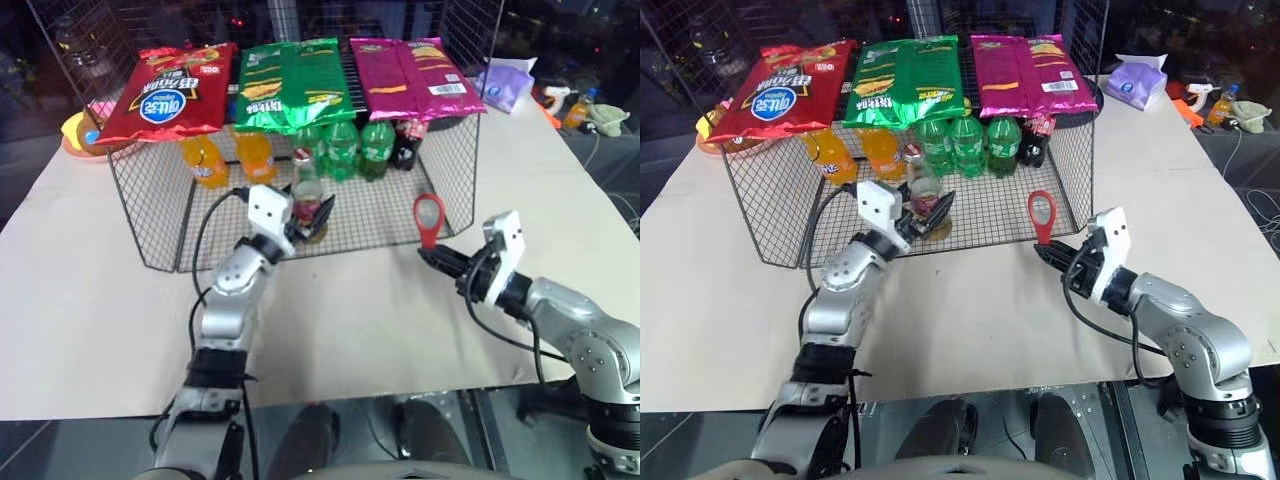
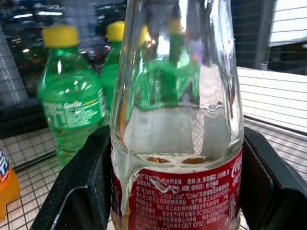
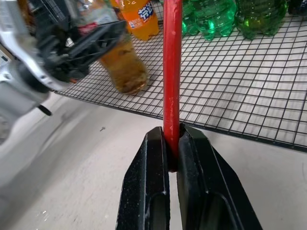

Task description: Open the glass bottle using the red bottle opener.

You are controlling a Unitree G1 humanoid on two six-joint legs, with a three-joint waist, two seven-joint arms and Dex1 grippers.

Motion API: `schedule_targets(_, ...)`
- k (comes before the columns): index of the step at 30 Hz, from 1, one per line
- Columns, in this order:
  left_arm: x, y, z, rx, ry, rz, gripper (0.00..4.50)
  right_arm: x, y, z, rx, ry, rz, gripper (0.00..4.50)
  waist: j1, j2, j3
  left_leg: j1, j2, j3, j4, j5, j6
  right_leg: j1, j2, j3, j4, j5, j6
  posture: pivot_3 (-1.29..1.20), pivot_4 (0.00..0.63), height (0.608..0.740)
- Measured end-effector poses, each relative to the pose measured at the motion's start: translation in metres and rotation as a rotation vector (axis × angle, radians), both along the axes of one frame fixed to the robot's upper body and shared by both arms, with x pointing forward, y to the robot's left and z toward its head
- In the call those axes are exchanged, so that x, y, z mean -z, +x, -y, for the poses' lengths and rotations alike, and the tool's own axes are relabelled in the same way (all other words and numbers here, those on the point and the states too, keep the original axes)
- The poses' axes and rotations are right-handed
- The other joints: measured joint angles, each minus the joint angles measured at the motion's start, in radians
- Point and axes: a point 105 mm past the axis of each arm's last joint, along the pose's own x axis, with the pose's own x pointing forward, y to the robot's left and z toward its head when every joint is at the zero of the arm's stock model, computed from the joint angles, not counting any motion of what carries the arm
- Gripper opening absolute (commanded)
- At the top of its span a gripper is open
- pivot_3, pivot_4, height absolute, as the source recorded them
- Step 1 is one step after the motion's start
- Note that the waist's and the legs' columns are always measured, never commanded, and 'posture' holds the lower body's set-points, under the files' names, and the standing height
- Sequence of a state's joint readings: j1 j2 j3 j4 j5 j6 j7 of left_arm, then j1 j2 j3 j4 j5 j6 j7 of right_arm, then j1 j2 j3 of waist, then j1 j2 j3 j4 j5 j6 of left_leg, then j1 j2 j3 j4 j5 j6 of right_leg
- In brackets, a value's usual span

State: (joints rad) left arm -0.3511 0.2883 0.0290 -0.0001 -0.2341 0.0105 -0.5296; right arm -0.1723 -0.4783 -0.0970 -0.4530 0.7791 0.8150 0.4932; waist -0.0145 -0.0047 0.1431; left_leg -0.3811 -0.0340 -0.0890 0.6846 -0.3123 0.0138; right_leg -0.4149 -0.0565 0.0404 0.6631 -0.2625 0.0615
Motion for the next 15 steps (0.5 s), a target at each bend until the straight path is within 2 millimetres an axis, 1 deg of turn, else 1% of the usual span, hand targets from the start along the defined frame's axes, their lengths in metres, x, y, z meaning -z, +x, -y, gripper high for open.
schedule_targets(3,-0.003,-0.021,-0.002,0.055,0.007,-0.027,2.69,0.000,0.000,0.000,0.005,0.004,0.004,0.00,-0.001,0.000,0.000,0.000,0.000,0.000,0.000,0.000,0.000,0.000,0.000,0.000,0.000,0.000,0.000,0.00,0.150,0.740)
schedule_targets(6,-0.002,-0.036,-0.002,0.087,0.000,-0.057,2.69,0.000,0.000,-0.001,0.005,0.005,0.009,0.00,0.003,0.000,0.000,0.000,0.000,0.000,0.000,0.000,0.000,0.000,0.000,0.000,0.000,0.000,0.000,0.00,0.150,0.740)
schedule_targets(9,0.007,-0.054,0.000,0.118,0.022,-0.083,2.69,0.001,0.001,0.000,0.010,0.001,0.010,0.00,0.002,0.000,0.000,0.000,0.000,0.000,0.000,0.000,0.000,0.000,0.000,0.000,0.000,0.000,0.000,0.00,0.150,0.740)
schedule_targets(13,0.022,-0.063,0.000,0.120,0.010,-0.123,2.69,0.001,0.001,0.001,0.012,-0.003,0.013,0.00,0.004,0.000,0.000,0.000,0.000,0.000,0.000,0.000,0.000,0.000,0.000,0.000,0.000,0.000,0.000,0.00,0.150,0.740)
schedule_targets(15,0.024,-0.065,0.001,0.117,0.001,-0.118,2.69,0.000,0.001,0.001,0.012,-0.001,0.019,0.00,0.004,0.000,0.000,0.000,0.000,0.000,0.000,0.000,0.000,0.001,0.000,0.000,0.000,0.000,0.000,0.00,0.150,0.740)
